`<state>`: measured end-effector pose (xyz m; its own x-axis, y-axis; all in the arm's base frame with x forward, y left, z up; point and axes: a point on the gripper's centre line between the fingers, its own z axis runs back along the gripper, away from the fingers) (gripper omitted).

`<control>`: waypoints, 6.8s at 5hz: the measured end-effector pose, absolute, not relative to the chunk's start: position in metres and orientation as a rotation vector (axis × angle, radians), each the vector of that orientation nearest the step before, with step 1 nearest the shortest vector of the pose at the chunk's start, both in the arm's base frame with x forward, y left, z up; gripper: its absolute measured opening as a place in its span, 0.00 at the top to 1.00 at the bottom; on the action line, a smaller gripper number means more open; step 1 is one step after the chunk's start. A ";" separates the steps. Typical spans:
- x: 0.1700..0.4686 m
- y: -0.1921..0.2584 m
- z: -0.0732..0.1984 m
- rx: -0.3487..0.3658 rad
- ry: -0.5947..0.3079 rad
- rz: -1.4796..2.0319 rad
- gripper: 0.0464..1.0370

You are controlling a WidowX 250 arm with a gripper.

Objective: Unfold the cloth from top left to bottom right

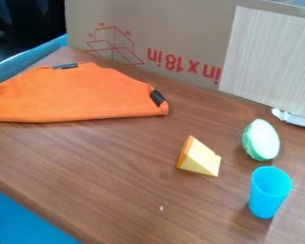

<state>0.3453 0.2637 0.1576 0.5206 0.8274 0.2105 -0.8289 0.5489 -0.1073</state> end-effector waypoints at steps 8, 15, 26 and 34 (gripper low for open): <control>0.402 0.279 0.085 -0.135 -0.143 -0.168 0.04; 0.406 0.281 0.041 -0.055 -0.101 -0.296 0.04; 0.364 0.215 0.122 -0.133 -0.263 -0.258 0.96; 0.203 0.153 0.075 -0.083 -0.193 -0.653 0.93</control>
<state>0.2032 0.1534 0.0746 0.7770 -0.5953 0.2045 0.6107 0.7917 -0.0155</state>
